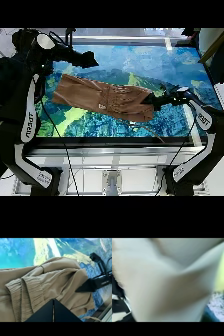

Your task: Fold the clothes and pants, and hang the long-sleeved shirts on hangers.

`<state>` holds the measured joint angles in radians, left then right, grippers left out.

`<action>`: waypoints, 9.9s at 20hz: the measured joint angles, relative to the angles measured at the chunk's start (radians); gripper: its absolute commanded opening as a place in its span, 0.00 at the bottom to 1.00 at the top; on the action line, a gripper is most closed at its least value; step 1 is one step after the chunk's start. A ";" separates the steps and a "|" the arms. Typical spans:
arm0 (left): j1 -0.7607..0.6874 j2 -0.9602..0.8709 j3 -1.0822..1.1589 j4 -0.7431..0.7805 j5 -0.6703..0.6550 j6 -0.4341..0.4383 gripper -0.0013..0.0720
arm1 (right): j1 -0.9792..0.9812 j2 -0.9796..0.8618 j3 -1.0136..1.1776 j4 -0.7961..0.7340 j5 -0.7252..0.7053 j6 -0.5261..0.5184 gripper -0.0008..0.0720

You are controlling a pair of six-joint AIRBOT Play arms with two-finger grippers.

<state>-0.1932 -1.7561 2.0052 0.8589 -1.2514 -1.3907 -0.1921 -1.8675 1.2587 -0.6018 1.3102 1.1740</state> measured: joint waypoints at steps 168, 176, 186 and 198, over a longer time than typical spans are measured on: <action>0.063 0.391 -0.261 0.867 0.047 -0.233 0.99 | 0.463 -0.052 0.103 0.209 -0.289 0.144 0.07; 0.063 0.392 -0.261 0.864 0.047 -0.233 0.99 | 0.125 0.141 0.274 -0.040 -0.085 0.177 0.07; 0.063 0.392 -0.261 0.861 0.047 -0.240 0.99 | -0.669 0.451 0.237 -0.502 0.197 0.250 0.07; 0.063 0.374 -0.261 0.861 0.047 -0.275 0.99 | -1.035 0.533 -0.022 -0.691 0.419 0.315 0.68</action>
<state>-0.1303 -1.3819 1.7443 1.7195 -1.2041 -1.6657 -1.2270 -1.3346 1.2366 -1.2930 1.7294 1.4887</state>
